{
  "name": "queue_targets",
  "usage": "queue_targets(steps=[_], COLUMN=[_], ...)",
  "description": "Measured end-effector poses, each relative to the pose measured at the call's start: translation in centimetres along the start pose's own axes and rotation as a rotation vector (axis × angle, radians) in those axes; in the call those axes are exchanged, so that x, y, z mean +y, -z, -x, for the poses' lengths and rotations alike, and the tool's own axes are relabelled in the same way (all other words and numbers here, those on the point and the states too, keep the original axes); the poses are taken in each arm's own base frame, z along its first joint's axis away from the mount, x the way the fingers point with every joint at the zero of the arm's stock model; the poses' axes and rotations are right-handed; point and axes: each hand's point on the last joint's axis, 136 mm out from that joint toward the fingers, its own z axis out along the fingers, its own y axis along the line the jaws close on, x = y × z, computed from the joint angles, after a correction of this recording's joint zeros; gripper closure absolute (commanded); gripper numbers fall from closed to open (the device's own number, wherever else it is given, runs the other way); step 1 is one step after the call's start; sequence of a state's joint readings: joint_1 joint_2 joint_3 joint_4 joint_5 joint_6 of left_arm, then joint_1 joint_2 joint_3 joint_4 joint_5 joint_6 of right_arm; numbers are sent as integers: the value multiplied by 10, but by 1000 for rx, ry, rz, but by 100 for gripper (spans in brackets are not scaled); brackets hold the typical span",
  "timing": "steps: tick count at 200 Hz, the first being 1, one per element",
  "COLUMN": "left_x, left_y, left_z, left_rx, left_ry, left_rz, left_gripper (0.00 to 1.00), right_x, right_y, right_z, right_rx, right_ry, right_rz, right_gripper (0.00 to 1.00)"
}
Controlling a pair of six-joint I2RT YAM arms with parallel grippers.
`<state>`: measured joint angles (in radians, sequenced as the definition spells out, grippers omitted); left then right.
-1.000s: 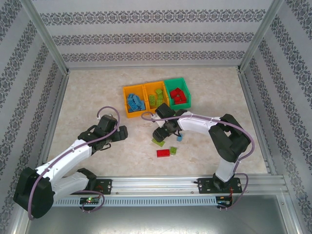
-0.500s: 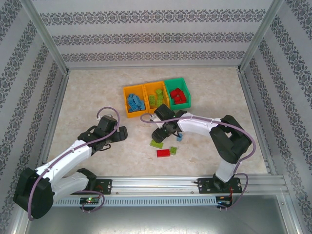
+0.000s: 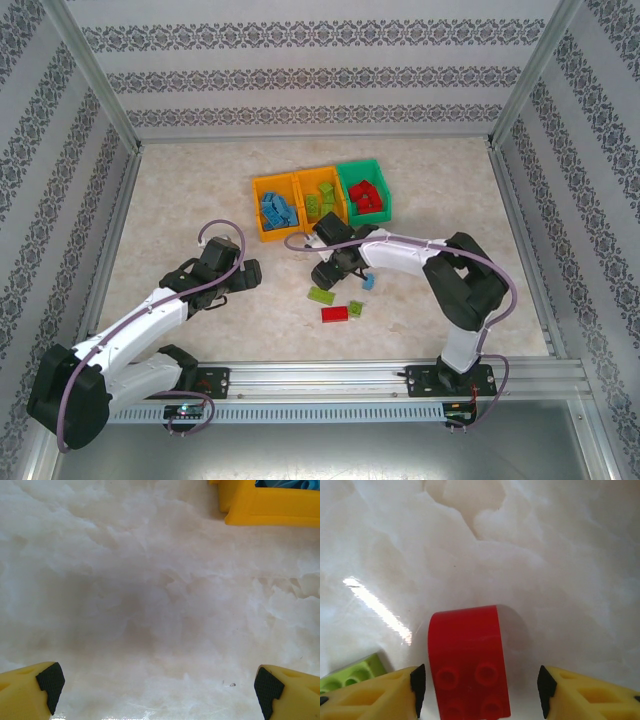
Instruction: Sort the legos into containers by color
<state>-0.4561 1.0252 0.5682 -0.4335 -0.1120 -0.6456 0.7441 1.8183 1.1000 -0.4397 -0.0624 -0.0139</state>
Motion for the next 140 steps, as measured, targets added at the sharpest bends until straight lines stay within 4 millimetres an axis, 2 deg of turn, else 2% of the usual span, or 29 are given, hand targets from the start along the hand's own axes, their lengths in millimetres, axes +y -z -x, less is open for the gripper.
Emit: queue_targets(steps=[28, 59, 86, 112, 132, 140], left_x=[0, -2, -5, -9, -17, -22], left_y=[0, 0, 0, 1, 1, 2], left_z=[0, -2, -3, -6, -7, -8], left_rx=[2, 10, 19, 34, 38, 39], left_ry=[0, -1, -12, -37, -69, -90], left_rz=[-3, -14, -30, -53, -86, -105], left_gripper=[1, 0, 0, 0, 0, 0], right_x=[-4, -7, -8, -24, -58, -79], right_y=[-5, -5, 0, 27, 59, 72], right_z=[-2, 1, 4, 17, 38, 44], right_rx=[29, 24, -3, -103, -229, -276], right_ry=[4, 7, -22, -104, -236, -305], right_rz=[-21, -36, -33, -23, -36, -52], right_gripper=[45, 64, 70, 72, 73, 73])
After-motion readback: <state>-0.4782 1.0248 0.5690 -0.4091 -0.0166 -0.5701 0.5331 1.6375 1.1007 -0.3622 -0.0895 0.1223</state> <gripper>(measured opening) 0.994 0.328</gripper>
